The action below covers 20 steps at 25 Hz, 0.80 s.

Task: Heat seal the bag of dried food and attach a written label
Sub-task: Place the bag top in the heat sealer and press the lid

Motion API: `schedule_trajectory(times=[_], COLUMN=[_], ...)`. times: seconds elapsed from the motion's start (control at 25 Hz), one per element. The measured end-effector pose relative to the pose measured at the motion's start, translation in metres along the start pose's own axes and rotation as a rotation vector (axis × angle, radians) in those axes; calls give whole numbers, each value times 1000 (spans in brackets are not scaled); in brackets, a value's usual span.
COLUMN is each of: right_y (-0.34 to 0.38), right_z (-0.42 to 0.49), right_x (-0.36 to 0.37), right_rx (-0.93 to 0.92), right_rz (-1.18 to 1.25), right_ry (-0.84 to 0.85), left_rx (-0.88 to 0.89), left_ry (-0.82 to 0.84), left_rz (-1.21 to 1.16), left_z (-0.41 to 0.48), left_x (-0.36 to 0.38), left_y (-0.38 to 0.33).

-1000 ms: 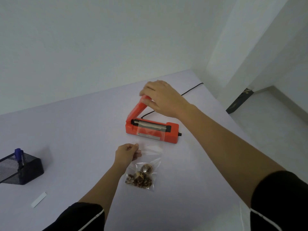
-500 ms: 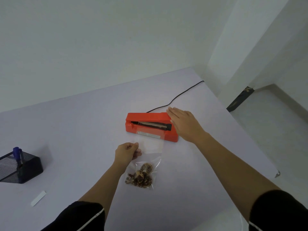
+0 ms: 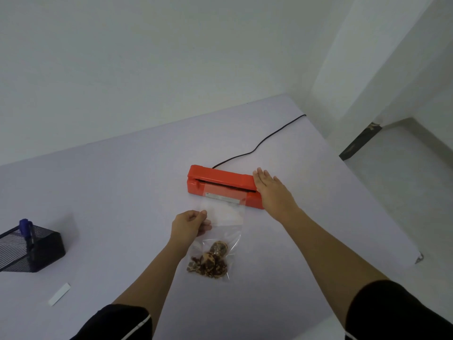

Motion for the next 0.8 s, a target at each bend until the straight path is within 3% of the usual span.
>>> schedule_trajectory(times=[0.8], right_y=[-6], right_z=[7], right_x=[-2], right_rx=[-45], right_rz=[41], right_ry=[13], left_rx=[-16], left_ry=[13], left_rz=[-18], left_z=[5], left_x=[-2], left_y=[5])
Point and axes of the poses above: each hand's wrist, its own z-axis towards the middle knuckle, its own x-axis out of the palm, y = z × x, the point moved 7 cm from there along z, towards the middle knuckle, and after that the axes turned 12 degrees about -z, right-handed, at the moved point
